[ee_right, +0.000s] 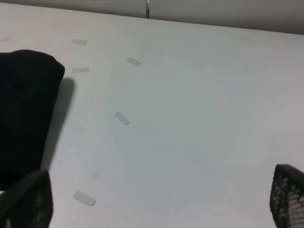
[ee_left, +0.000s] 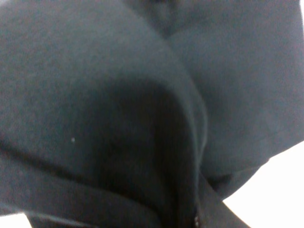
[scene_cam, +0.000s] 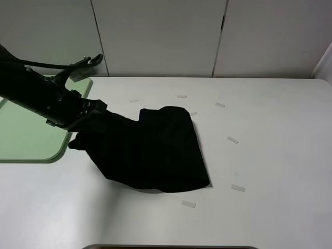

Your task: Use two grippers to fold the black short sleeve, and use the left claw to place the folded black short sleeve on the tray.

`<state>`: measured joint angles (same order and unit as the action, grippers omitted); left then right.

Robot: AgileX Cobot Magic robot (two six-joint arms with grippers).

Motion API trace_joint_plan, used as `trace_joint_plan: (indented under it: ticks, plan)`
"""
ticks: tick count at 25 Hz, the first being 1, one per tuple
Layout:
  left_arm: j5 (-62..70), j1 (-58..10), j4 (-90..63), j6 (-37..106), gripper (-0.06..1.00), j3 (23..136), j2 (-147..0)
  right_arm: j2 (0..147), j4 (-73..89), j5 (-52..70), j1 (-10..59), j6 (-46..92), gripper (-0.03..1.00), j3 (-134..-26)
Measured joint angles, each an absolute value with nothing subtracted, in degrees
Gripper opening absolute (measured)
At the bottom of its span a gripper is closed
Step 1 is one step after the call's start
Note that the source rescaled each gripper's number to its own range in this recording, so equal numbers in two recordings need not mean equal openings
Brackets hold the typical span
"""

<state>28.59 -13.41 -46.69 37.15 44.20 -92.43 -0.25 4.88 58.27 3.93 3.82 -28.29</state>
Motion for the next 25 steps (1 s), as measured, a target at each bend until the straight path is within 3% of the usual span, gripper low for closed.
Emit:
trace_joint_plan:
  ticks: [10, 18, 25]
  plan:
    - [22.41, -24.83, -65.60, 52.73, 0.11, 44.20, -92.43, -0.25, 4.88, 58.27, 3.93, 3.82, 1.00, -28.29]
    - [9.87, -31.14, -74.79, 58.61, 0.11, 44.17, -92.43, -0.25, 4.88, 58.27, 3.93, 3.82, 1.00, -28.29]
    - [7.10, -34.39, -77.88, 59.50, 0.11, 44.17, -92.43, -0.25, 4.88, 58.27, 3.93, 3.82, 1.00, -28.29]
